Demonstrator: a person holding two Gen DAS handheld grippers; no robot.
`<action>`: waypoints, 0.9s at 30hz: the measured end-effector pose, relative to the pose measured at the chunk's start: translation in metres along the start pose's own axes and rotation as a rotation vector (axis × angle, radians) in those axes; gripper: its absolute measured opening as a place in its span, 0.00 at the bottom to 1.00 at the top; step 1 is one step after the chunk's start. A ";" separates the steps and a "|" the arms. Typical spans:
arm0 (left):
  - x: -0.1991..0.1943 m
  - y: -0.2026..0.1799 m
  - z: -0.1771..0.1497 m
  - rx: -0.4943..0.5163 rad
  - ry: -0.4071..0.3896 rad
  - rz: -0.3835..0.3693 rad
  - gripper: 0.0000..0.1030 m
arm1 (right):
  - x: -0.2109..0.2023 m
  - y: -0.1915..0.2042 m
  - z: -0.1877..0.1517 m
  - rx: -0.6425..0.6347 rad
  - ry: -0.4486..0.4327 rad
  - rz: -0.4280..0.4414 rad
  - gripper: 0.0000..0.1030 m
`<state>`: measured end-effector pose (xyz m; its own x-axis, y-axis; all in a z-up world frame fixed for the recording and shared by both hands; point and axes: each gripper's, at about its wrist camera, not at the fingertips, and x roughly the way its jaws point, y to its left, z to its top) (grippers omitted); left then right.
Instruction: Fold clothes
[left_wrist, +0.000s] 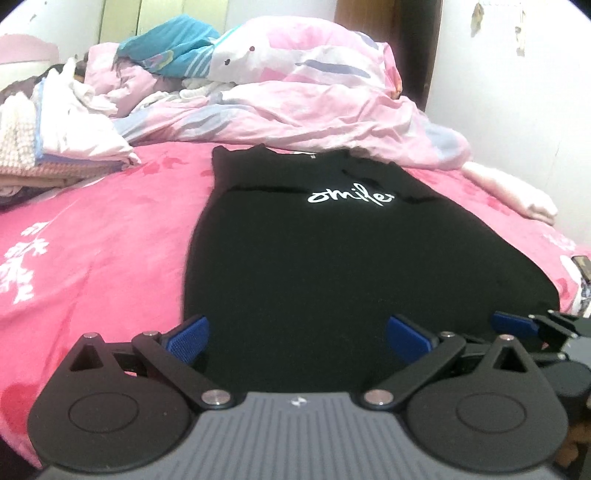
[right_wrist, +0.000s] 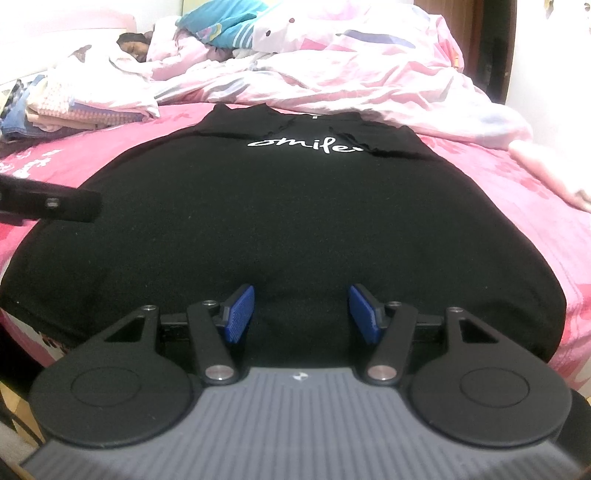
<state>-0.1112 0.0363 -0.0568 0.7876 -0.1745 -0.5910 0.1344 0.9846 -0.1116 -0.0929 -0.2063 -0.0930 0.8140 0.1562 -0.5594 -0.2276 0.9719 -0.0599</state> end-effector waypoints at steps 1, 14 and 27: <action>-0.004 0.005 -0.003 -0.004 0.001 -0.003 1.00 | 0.000 0.000 0.000 -0.001 0.001 -0.001 0.56; -0.039 0.054 -0.054 -0.052 0.088 -0.015 0.81 | 0.002 0.001 0.004 -0.008 0.023 -0.004 0.56; -0.027 0.074 -0.062 -0.155 0.156 -0.166 0.35 | 0.003 0.003 0.008 -0.005 0.048 -0.016 0.56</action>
<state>-0.1600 0.1131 -0.0982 0.6585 -0.3444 -0.6692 0.1512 0.9315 -0.3307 -0.0867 -0.2013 -0.0888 0.7909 0.1319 -0.5976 -0.2174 0.9734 -0.0728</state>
